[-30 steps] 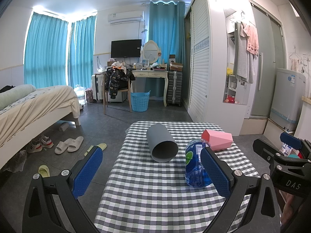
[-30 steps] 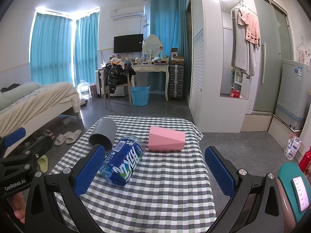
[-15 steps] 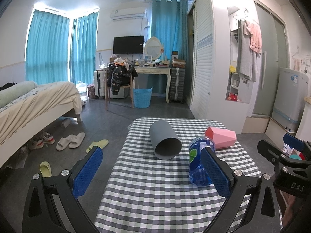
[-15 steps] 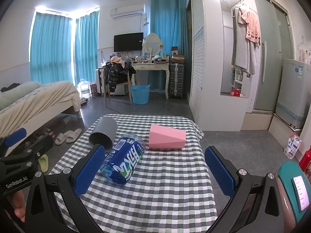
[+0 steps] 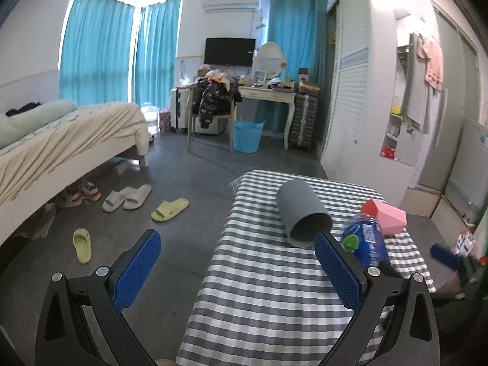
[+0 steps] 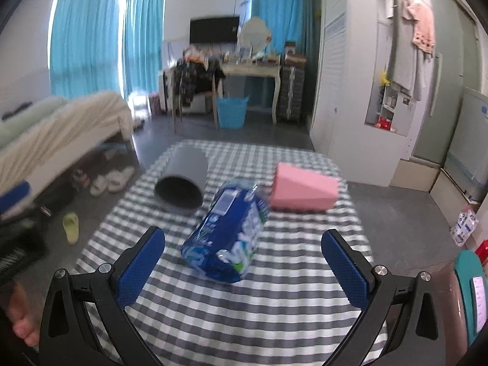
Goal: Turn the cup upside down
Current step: 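Close the right tool around the blue water bottle lying on its side, then lift the bottle with the right tool while the left tool closes on it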
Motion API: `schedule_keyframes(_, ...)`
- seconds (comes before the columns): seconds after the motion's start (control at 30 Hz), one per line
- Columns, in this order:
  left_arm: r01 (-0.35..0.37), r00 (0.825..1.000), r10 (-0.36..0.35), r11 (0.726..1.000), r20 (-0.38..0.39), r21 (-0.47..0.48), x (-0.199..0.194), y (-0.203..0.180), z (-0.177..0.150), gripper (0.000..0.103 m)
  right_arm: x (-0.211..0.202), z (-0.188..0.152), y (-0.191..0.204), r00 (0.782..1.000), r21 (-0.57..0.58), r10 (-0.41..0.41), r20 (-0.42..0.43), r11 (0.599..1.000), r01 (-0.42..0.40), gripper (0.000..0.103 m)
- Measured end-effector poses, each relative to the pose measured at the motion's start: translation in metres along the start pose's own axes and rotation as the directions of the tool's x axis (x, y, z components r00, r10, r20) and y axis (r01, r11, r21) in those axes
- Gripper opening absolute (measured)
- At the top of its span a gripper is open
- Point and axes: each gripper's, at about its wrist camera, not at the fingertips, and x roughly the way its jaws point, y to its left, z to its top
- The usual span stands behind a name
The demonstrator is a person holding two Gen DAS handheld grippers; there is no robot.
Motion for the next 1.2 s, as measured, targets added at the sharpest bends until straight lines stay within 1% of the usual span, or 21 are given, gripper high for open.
schedule_keyframes(0.1,0.004,1.0,-0.004,1.0,-0.018,-0.011,0.004,0.004,0.0,0.103,0.028,-0.001,0.009,0.997,0.003,-0.035,-0.073,0.999,0.036,0.103)
schedule_keyframes(0.17,0.006,1.0,-0.007,1.0,-0.028,-0.008,0.006,0.004,-0.001,0.103,0.04,0.0,0.009,0.994,0.025,-0.031,-0.1,0.999,0.034,0.103)
schedule_keyframes(0.3,0.014,0.999,-0.015,1.0,-0.045,-0.011,0.008,0.004,-0.002,0.103,0.053,0.0,0.011,0.992,0.046,-0.028,-0.119,0.998,0.034,0.102)
schedule_keyframes(0.37,0.019,0.999,-0.019,1.0,-0.046,-0.006,0.007,0.004,-0.002,0.103,0.057,0.0,0.01,0.992,0.054,-0.025,-0.125,0.998,0.031,0.097)
schedule_keyframes(0.43,0.019,0.999,-0.018,1.0,-0.044,0.004,0.005,0.002,-0.003,0.103,0.057,-0.001,0.01,0.991,0.063,-0.006,-0.13,0.998,0.015,0.081)
schedule_keyframes(0.5,0.016,0.999,-0.015,1.0,-0.045,0.008,0.004,0.001,-0.003,0.103,0.055,-0.002,0.008,0.992,0.067,0.006,-0.127,0.998,0.003,0.072)
schedule_keyframes(0.57,0.017,0.999,-0.017,1.0,-0.046,0.005,0.003,0.0,-0.004,0.103,0.051,-0.005,0.01,0.993,0.056,-0.004,-0.12,0.998,0.011,0.072)
schedule_keyframes(0.7,0.028,0.998,-0.027,1.0,-0.056,0.013,0.0,-0.001,-0.008,0.103,0.032,-0.017,0.015,0.993,0.04,-0.007,-0.119,0.999,0.011,0.071)
schedule_keyframes(0.93,0.047,0.996,-0.044,0.998,-0.075,0.046,-0.012,0.004,-0.018,0.103,-0.024,-0.049,0.03,0.993,-0.004,-0.013,-0.115,1.0,0.013,0.069)
schedule_keyframes(1.1,0.065,0.994,-0.061,0.997,-0.085,0.048,-0.02,0.01,-0.024,0.103,-0.063,-0.082,0.04,0.99,-0.037,-0.014,-0.14,0.999,0.009,0.068)
schedule_keyframes(1.2,0.071,0.995,-0.066,0.995,-0.081,0.065,-0.024,0.007,-0.026,0.103,-0.079,-0.095,0.042,0.99,-0.04,-0.012,-0.138,0.999,0.007,0.068)
